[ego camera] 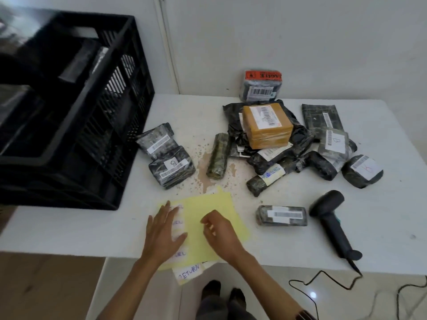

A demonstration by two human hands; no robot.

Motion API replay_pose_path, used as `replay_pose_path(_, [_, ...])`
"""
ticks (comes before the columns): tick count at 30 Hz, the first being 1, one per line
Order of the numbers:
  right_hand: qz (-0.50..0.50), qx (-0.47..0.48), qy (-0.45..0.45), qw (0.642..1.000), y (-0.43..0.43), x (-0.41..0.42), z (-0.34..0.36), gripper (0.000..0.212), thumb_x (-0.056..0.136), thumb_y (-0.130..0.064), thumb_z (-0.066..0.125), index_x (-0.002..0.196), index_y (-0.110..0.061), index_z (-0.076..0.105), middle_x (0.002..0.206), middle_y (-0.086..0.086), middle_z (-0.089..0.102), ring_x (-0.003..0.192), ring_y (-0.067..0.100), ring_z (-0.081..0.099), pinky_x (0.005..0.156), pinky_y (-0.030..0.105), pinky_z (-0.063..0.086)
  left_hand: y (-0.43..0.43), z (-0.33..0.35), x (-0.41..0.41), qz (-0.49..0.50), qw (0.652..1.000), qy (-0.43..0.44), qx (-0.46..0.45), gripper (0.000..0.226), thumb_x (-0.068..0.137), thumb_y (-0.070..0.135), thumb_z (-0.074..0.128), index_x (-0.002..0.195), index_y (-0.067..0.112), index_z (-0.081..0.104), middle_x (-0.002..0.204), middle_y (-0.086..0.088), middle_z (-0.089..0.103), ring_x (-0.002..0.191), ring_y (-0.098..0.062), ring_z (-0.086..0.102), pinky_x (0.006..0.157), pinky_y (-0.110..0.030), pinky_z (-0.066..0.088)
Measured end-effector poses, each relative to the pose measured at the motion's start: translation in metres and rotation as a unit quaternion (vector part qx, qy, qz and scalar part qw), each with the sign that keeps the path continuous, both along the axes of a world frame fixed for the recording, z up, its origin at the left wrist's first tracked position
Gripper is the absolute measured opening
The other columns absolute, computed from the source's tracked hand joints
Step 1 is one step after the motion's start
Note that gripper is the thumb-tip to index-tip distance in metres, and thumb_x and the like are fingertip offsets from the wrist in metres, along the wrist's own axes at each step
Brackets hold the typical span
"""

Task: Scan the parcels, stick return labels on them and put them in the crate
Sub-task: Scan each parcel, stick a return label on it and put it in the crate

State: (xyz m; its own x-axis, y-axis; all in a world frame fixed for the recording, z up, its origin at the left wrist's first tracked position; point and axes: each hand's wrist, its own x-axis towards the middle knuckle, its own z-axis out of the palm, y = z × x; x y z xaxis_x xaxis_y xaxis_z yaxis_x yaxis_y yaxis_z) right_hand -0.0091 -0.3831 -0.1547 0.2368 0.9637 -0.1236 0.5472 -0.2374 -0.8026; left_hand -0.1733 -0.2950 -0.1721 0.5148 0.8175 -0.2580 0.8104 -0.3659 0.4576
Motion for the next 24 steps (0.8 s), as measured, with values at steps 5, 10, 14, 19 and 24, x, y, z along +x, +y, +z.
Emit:
replay_pose_path(5, [0.001,-0.006,-0.054,0.999,0.03,-0.041,-0.025,0.03,0.087,-0.012,0.052,0.115,-0.002,0.059,0.11,0.013,0.053,0.1,0.029,0.051,0.084,0.035,0.041,0.007,-0.005,-0.018,-0.077,0.994,0.072,0.035,0.099,0.065,0.075,0.021,0.149,0.022,0.02,0.158,0.001,0.008,0.144,-0.017,0.016,0.115,-0.039,0.008])
replay_pose_path(10, [-0.057,0.007,-0.106,0.993,0.04,-0.055,-0.03,0.027,0.082,-0.009,0.062,0.109,-0.004,0.063,0.105,0.01,0.053,0.097,0.029,0.051,0.077,0.034,0.039,0.022,-0.011,-0.023,-0.128,0.987,0.059,0.072,0.08,0.07,0.072,0.042,0.133,0.024,0.05,0.133,-0.012,0.052,0.116,-0.027,0.05,0.098,-0.043,0.038])
replay_pose_path(14, [-0.086,0.009,-0.116,0.989,0.043,-0.059,-0.033,0.019,0.082,-0.007,0.062,0.101,-0.005,0.063,0.103,0.009,0.051,0.096,0.027,0.051,0.077,0.034,0.037,0.036,-0.012,-0.027,-0.163,0.983,0.029,0.079,0.086,0.066,0.077,0.041,0.137,0.028,0.047,0.148,-0.01,0.036,0.132,-0.023,0.034,0.113,-0.04,0.016])
replay_pose_path(19, [-0.098,0.005,-0.15,0.984,0.047,-0.065,-0.037,0.016,0.08,-0.006,0.062,0.095,-0.006,0.061,0.1,0.008,0.051,0.093,0.028,0.051,0.072,0.034,0.034,0.045,-0.015,-0.037,-0.2,0.976,0.071,0.059,0.102,0.059,0.091,0.022,0.143,0.041,-0.007,0.152,0.012,-0.024,0.139,-0.003,-0.024,0.108,-0.037,-0.027])
replay_pose_path(24, [-0.113,0.012,-0.164,0.98,0.049,-0.066,-0.037,0.016,0.075,-0.003,0.064,0.089,-0.007,0.059,0.095,0.009,0.052,0.085,0.029,0.052,0.067,0.034,0.034,0.046,-0.018,-0.038,-0.202,0.974,0.083,0.055,0.096,0.061,0.088,0.016,0.141,0.044,-0.014,0.149,0.013,-0.032,0.135,-0.002,-0.032,0.107,-0.039,-0.028])
